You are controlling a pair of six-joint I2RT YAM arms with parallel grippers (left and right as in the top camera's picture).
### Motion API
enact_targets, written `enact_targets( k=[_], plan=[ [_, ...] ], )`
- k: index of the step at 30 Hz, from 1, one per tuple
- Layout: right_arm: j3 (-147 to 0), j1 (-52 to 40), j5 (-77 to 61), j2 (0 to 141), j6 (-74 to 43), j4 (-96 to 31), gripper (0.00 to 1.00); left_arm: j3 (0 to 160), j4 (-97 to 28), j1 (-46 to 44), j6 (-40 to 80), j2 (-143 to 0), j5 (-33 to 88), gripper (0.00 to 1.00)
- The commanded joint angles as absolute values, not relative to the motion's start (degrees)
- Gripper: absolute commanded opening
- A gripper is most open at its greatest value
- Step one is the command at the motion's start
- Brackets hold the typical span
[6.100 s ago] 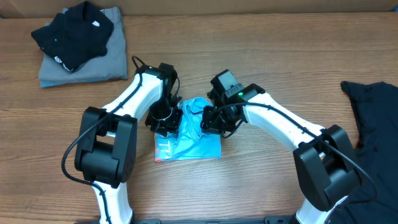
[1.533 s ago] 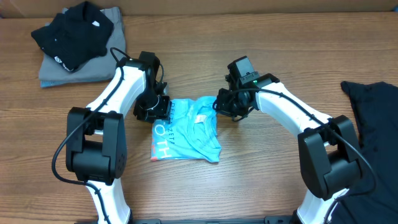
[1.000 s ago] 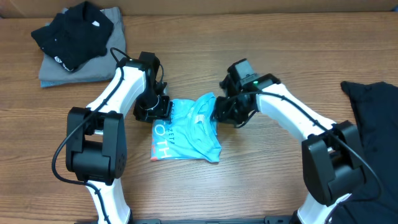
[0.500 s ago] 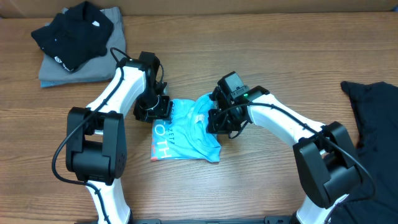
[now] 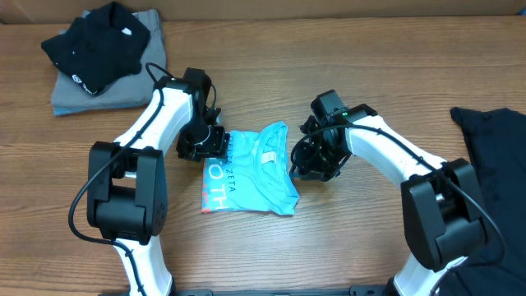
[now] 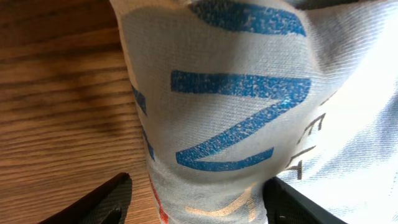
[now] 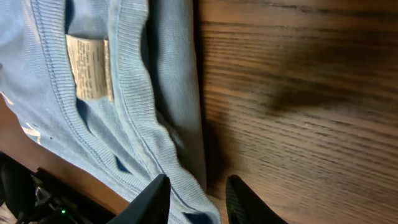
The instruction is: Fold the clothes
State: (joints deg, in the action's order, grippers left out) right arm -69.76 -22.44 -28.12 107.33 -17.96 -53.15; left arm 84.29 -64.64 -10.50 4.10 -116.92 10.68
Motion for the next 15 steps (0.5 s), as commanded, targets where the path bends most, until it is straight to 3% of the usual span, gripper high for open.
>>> enact_targets(
  k=[1,9,12,15],
  plan=[
    [-71.7,-22.5,-28.4,103.1,-17.7,-52.8,0.33,84.0,-65.3,-10.7,2.8,-117.3,11.0,0.68],
    [-72.4,-25.0,-36.1,99.6,-15.0,-48.9,0.19,91.9,-71.9,-9.0,-0.3,-117.3,11.5,0.65],
    [-72.4,-27.1,-35.7,100.5,-15.2,-46.7,0.22,95.0,-72.2,-7.9,-0.3,-117.3,11.6,0.72],
    [-72.4,-28.9,-32.2,102.2,-19.9,-45.5,0.33,95.9,-69.7,-7.0,-0.3,-117.3,11.6,0.8]
  ],
)
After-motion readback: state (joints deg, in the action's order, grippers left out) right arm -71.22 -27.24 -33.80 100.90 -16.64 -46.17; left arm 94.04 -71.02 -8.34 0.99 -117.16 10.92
